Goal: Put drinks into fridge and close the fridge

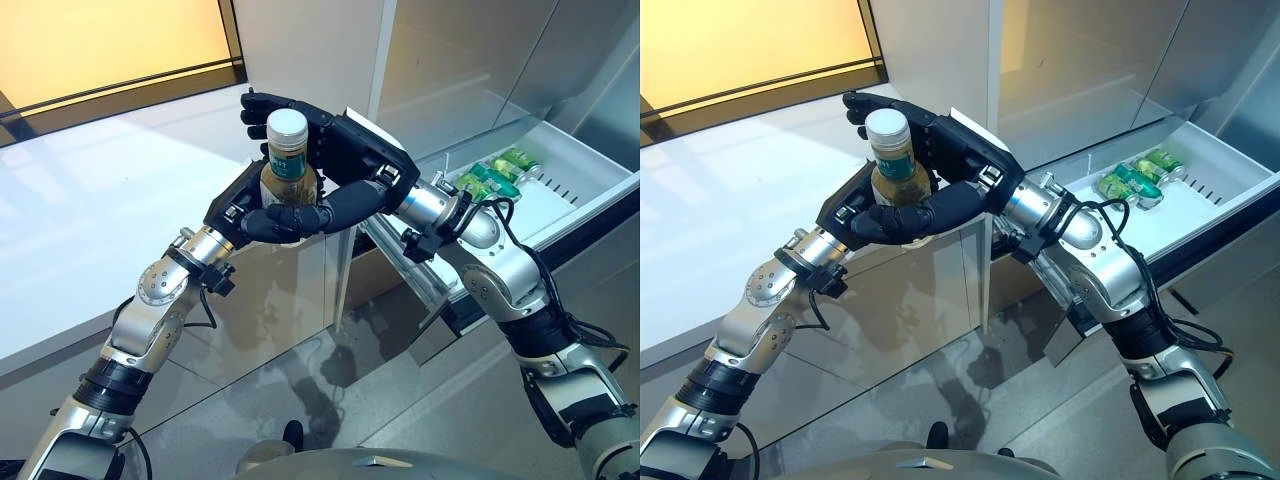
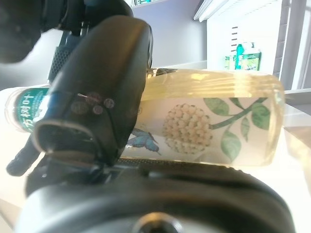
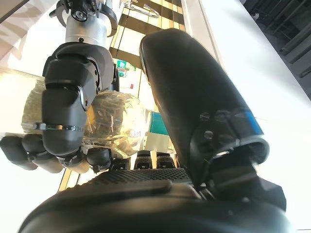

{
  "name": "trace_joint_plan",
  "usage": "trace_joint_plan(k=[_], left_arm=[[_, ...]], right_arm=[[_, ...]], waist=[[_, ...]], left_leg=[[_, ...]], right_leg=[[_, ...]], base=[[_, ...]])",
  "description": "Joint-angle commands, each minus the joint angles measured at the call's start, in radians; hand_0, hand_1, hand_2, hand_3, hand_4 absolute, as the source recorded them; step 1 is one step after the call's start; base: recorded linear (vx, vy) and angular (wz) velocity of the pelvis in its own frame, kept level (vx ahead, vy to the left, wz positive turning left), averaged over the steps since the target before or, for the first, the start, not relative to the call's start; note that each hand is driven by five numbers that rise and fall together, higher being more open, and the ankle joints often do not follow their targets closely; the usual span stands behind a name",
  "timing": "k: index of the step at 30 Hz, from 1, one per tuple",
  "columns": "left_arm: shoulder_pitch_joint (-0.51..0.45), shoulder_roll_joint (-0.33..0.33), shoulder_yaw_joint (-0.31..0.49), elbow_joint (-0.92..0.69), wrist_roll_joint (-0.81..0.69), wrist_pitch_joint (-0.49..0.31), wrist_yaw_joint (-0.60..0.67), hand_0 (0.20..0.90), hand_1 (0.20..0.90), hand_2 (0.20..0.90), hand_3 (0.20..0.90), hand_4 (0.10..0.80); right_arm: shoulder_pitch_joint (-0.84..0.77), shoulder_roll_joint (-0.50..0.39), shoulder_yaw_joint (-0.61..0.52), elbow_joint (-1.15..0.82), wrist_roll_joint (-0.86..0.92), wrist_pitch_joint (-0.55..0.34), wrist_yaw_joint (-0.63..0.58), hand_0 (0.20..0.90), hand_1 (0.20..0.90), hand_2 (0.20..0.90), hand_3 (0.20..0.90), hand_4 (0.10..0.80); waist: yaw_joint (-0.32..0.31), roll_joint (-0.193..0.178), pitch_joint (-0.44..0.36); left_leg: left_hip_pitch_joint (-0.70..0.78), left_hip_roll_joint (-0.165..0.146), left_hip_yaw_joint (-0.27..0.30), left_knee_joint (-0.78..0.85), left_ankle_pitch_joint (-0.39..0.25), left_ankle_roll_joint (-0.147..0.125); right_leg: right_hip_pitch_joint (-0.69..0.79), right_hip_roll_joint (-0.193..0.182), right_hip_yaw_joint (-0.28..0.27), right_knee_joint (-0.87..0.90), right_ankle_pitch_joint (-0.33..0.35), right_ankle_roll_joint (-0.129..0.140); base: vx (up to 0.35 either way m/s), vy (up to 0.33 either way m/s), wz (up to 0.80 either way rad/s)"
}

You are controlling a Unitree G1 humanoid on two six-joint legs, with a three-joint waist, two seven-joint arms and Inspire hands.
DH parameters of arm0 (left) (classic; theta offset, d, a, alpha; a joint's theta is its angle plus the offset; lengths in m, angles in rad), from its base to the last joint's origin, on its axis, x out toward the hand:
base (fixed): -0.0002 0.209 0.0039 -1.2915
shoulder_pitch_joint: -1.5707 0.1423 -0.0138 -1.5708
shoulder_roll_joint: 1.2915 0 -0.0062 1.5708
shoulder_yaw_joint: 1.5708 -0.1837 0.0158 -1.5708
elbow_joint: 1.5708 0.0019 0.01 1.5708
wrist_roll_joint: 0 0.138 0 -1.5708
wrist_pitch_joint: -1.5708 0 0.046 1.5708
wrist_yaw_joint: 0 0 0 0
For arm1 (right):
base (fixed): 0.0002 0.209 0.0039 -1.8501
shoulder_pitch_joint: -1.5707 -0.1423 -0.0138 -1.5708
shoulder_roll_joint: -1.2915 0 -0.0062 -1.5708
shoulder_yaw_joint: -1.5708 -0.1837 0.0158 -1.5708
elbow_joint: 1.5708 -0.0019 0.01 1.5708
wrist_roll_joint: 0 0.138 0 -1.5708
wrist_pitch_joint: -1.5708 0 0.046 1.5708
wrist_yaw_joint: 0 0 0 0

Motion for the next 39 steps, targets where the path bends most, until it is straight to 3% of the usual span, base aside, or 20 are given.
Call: trace_joint_plan(k=[1,23,25,26,27,39], left_arm=[[-0.261,-0.057,-0.021,-0.155,-0.103,-0.172,-0.039,0.300,0.300,0.300,0.200,0.100],[-0.251,-0.071,-0.002,-0.151,-0.098,-0.215,-0.009,0.300,0.300,0.300,0.200,0.100],[-0.247,-0.077,0.001,-0.150,-0.095,-0.213,-0.009,0.441,0.441,0.441,0.365,0.265],[-0.246,-0.078,0.003,-0.149,-0.092,-0.212,-0.006,0.589,0.589,0.589,0.538,0.438],[-0.241,-0.080,0.005,-0.149,-0.085,-0.211,0.003,0.900,0.900,0.900,0.900,0.800],[-0.242,-0.078,0.017,-0.076,0.047,-0.257,0.159,0.900,0.900,0.900,0.900,0.800]], right_arm=[[-0.095,0.078,0.078,-0.015,0.050,-0.021,0.026,0.300,0.300,0.300,0.200,0.100],[-0.088,0.097,0.070,-0.014,0.053,-0.041,0.008,0.300,0.300,0.300,0.200,0.100],[-0.088,0.101,0.068,-0.011,0.051,-0.042,0.008,0.300,0.300,0.300,0.200,0.100],[-0.088,0.103,0.067,-0.010,0.045,-0.044,0.006,0.300,0.300,0.300,0.200,0.100],[-0.089,0.104,0.066,-0.009,0.046,-0.044,0.003,0.300,0.300,0.300,0.200,0.100],[-0.110,0.099,0.053,0.019,0.037,-0.065,-0.013,0.300,0.300,0.300,0.200,0.100]], waist=[[0.001,-0.012,-0.123],[0.004,-0.014,-0.124],[0.004,-0.014,-0.125],[0.005,-0.014,-0.125],[0.005,-0.015,-0.124],[0.005,-0.017,-0.128]], left_leg=[[0.030,-0.048,-0.004,0.003,-0.097,0.035],[0.031,-0.048,-0.006,0.004,-0.098,0.035],[0.031,-0.048,-0.007,0.004,-0.098,0.035],[0.031,-0.048,-0.007,0.005,-0.098,0.035],[0.031,-0.048,-0.008,0.004,-0.098,0.035],[0.029,-0.048,-0.012,0.006,-0.095,0.035]], right_leg=[[-0.059,-0.022,-0.002,0.018,0.058,0.064],[-0.055,-0.021,-0.002,0.018,0.056,0.061],[-0.055,-0.020,-0.002,0.018,0.056,0.060],[-0.055,-0.020,-0.002,0.018,0.056,0.060],[-0.055,-0.020,-0.002,0.018,0.056,0.060],[-0.056,-0.018,0.000,0.018,0.057,0.060]], base=[[0.000,0.000,0.00],[0.000,0.000,0.00],[0.000,0.000,0.00],[0.000,0.000,0.00],[0.000,0.000,0.00],[0.000,0.000,0.00]])
